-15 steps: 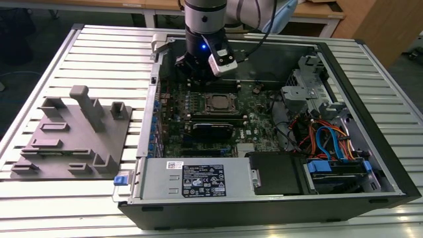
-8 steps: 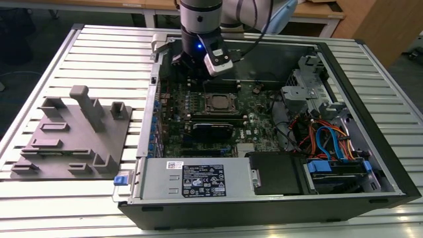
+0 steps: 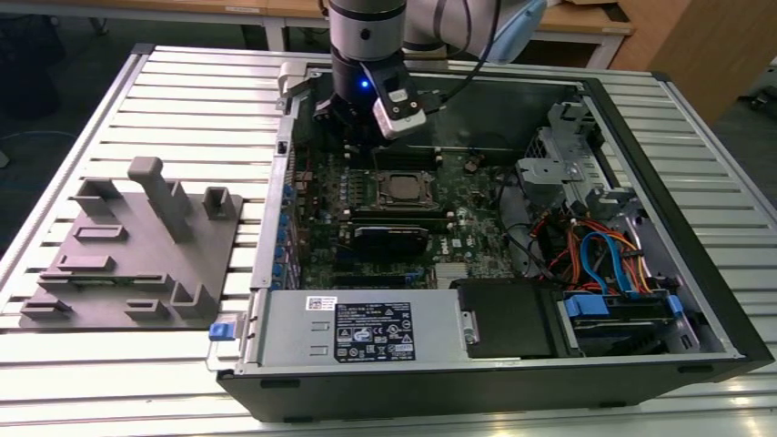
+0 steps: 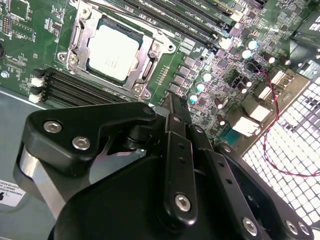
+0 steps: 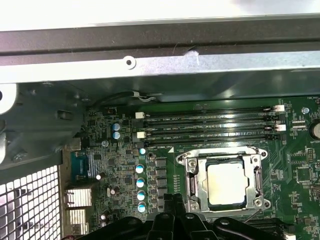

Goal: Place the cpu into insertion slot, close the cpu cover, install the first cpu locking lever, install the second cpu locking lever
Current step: 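Install the first cpu locking lever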

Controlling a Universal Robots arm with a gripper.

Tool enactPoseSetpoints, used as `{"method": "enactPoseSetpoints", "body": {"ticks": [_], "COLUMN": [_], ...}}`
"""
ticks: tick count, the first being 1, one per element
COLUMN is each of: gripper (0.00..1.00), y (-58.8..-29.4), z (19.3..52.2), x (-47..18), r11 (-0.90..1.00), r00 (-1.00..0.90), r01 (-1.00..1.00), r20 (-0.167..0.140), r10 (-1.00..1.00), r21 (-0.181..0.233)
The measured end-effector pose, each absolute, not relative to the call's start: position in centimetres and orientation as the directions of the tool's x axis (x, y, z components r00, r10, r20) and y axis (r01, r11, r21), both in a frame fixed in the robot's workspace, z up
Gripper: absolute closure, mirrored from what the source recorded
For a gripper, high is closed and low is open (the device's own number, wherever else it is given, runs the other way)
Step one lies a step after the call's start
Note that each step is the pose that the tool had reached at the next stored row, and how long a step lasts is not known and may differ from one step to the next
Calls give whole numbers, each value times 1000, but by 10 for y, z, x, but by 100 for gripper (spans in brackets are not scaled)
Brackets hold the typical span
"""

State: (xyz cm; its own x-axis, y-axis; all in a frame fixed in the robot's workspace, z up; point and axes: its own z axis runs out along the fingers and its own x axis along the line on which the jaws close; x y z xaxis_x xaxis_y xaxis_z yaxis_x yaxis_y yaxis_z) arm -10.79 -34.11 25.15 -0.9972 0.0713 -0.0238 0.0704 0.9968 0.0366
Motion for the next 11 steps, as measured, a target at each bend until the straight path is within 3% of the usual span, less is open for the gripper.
{"method": "enactPoseSetpoints", "body": {"ticks": [11], "gripper": [90], "y": [-341], "z": [252], "x": [-112], "r11": [997], "r00": [-997], "r01": [70], "r20": [-24], "r10": [71], "r21": [37]}}
